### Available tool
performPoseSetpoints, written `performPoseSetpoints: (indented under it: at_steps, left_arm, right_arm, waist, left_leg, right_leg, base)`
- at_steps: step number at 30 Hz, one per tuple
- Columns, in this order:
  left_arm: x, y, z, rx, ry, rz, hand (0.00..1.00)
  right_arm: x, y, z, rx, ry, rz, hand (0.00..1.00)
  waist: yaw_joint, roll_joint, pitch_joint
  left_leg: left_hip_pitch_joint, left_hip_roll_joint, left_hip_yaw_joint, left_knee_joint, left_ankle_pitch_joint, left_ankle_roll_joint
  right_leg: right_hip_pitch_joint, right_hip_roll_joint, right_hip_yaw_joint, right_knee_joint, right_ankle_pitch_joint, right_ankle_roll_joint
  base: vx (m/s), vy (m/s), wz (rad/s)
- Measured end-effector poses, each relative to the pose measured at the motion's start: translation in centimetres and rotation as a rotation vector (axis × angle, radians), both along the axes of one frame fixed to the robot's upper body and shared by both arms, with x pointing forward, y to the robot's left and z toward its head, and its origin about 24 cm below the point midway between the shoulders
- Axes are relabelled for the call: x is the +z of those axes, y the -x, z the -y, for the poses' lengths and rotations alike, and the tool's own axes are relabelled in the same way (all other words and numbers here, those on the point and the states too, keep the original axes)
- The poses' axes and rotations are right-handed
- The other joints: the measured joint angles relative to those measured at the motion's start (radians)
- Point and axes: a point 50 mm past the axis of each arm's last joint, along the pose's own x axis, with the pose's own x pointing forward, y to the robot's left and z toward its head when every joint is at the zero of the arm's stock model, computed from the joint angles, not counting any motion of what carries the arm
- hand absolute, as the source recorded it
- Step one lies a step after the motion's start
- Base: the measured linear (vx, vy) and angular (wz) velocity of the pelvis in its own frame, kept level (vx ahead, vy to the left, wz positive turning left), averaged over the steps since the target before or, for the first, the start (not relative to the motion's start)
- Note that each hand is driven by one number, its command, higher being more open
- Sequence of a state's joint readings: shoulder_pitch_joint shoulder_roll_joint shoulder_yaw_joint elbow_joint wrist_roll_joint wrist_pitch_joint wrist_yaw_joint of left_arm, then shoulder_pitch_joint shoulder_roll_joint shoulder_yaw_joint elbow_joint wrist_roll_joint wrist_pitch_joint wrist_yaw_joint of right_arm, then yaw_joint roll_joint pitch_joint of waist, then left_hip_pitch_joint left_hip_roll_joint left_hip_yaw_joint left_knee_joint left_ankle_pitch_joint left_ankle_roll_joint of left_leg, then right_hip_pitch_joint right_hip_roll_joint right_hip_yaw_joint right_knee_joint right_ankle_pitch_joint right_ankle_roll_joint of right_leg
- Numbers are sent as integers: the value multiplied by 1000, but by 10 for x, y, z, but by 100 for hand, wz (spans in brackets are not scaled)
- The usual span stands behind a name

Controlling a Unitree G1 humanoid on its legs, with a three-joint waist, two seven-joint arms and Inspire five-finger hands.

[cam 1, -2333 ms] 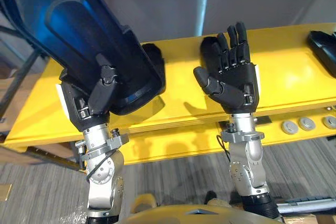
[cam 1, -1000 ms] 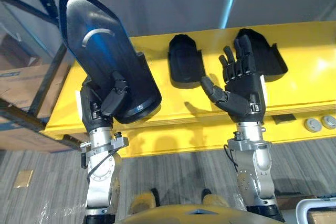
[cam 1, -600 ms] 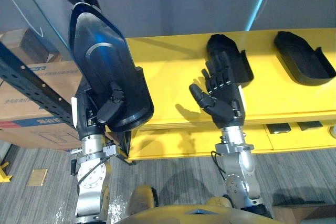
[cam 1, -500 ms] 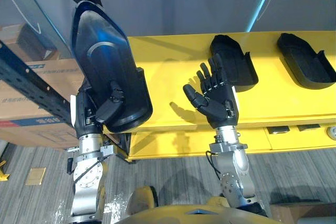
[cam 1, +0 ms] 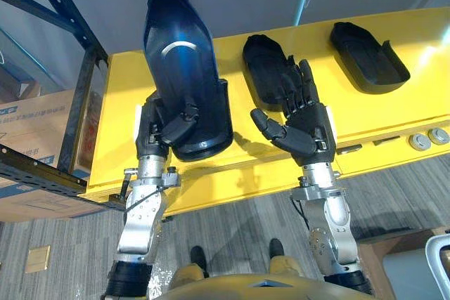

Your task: Walk over and take three plastic housings, then place them on the shelf

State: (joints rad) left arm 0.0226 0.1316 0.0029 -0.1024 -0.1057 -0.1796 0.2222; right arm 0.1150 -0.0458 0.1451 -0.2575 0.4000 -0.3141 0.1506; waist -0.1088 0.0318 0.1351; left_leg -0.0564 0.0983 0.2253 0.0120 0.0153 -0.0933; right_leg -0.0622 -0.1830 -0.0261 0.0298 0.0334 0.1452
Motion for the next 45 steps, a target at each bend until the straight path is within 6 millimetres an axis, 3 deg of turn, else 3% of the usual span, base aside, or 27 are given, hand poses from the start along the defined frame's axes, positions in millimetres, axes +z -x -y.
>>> performPoseSetpoints:
  at_steps: [5,10,16,22,28,34,42,43,45]
  left_arm:
    - [0,-8,-33,293,63,-20,0]
    - [11,-17,-46,386,87,13,0]
    - [28,-35,-64,356,4,2,0]
    - [29,-48,-78,282,-65,-73,0]
    - [16,-58,-93,189,-37,-195,0]
    - [1,-58,-109,153,22,-285,0]
    - [-4,-59,-125,163,16,-336,0]
    - [-5,-59,-127,165,21,-338,100]
    - [-7,-59,-129,166,29,-348,100]
  right_arm:
    - [9,5,8,-1,37,40,100]
    - [6,6,11,-7,48,18,100]
    - [6,6,6,28,68,21,100]
    - [6,6,11,21,138,16,100]
    - [11,6,20,-4,170,31,100]
    - [10,5,23,-7,187,18,100]
    - [10,5,22,6,202,15,100]
    - [10,5,23,5,203,15,100]
    - [10,5,23,2,204,13,100]
  waist:
    - [-27,26,44]
    - [-33,37,71]
    - [-34,54,98]
    - [-33,66,106]
    - [-35,89,114]
    - [-42,94,116]
    - [-57,110,120]
    - [-60,110,121]
    - [-60,110,121]
  left_leg:
    - [11,1,47,-58,45,-3]
    - [12,-1,64,-65,54,3]
    - [17,-2,65,-76,57,3]
    - [34,-5,64,-91,66,2]
    - [46,-8,61,-96,73,3]
    - [47,-8,61,-96,77,4]
    - [49,-7,62,-96,79,4]
    - [49,-7,63,-96,80,4]
    - [51,-6,65,-96,80,4]
  right_leg:
    - [-63,12,45,33,-7,-13]
    - [-79,11,61,43,0,-3]
    - [-80,11,59,43,-1,-2]
    - [-78,10,57,62,-11,-3]
    - [-74,7,57,80,-19,-2]
    - [-75,7,57,82,-19,-1]
    - [-76,8,57,87,-18,-1]
    - [-76,8,58,87,-18,-1]
    - [-76,8,59,88,-18,0]
  base:
    - [-77,-15,-25]
    - [5,-3,-9]
    - [3,0,-1]
    - [2,0,-1]
    - [-4,-1,1]
    - [0,0,0]
    - [0,0,0]
    - [0,0,0]
    - [0,0,0]
